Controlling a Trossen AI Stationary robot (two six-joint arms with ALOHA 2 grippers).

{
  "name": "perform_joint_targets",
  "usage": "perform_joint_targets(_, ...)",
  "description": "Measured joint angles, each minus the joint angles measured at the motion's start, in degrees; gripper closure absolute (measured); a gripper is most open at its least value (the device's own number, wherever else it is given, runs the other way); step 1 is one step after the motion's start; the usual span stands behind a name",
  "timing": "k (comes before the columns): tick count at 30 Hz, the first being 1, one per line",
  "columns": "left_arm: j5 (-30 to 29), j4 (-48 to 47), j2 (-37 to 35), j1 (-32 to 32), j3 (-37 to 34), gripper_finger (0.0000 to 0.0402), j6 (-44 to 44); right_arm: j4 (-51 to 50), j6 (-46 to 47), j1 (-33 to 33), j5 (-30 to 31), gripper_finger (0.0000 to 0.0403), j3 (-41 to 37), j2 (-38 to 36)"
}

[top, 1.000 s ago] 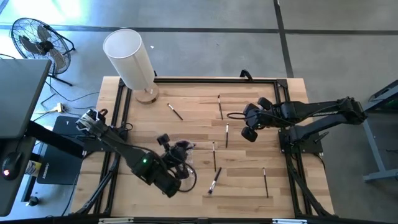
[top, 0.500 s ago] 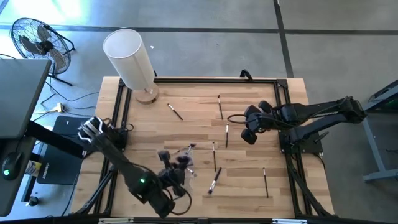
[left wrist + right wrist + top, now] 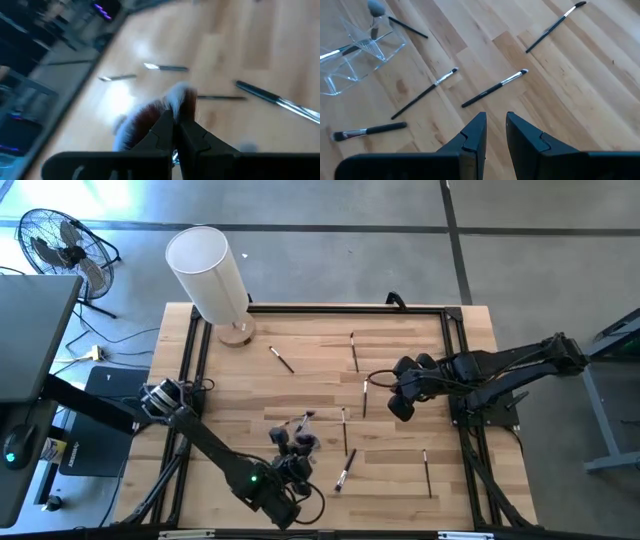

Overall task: Put items in baskets/containers
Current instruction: Put the highlighter brush into the transparent organizer, then put the foundation brush into the transparent organizer

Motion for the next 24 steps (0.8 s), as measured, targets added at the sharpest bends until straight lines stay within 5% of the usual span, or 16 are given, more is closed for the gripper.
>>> perform_joint_targets(4,8.7,0.3,0.6,0.0,-0.1,0.039,0.0,0.2,2.2,1.2,0.6,0.0336,0.0,0.0)
perform_joint_targets(17,12.0,-1.2,-0.7,0.0,0.5,0.0277,0.0,0.4,3.0,2.4,2.3,0.0336,0.0,0.0)
perform_joint_targets(20,14.0,-11.0,-2.0,0.6,4.9,0.026,-5.5,0.3,1.5,2.4,2.4,0.0336,0.0,0.0)
perform_joint_targets(24,17.5,-35.5,-4.0,2.1,14.6,0.0266,-19.5,1.1,0.1,2.3,2.3,0.0336,0.0,0.0)
